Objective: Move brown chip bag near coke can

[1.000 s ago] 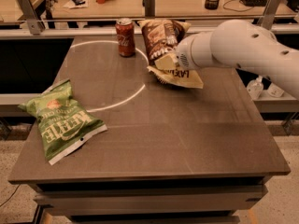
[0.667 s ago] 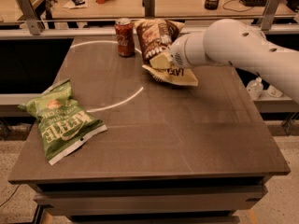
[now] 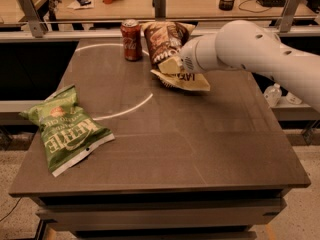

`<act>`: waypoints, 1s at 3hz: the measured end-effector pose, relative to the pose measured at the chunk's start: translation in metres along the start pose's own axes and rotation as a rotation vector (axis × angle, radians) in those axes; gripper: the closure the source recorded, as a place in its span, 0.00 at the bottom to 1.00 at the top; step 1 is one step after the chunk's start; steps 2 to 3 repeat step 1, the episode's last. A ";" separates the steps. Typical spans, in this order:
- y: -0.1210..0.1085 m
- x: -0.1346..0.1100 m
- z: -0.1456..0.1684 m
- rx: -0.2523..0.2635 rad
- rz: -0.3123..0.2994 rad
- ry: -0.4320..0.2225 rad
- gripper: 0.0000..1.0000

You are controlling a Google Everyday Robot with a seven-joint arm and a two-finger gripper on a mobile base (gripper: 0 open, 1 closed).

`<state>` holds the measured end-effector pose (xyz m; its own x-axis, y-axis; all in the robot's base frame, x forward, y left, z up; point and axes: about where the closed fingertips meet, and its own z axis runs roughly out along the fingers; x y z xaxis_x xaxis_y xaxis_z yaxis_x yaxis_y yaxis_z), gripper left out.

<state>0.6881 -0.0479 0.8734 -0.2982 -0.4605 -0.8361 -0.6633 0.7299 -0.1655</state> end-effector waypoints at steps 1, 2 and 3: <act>0.000 0.000 0.000 0.000 0.000 0.000 0.59; 0.000 0.000 0.000 0.000 0.000 0.000 0.59; 0.000 0.000 0.000 0.000 0.000 0.000 0.59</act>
Offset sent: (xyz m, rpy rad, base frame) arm 0.0000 0.0000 0.0000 0.0000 0.0000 0.0000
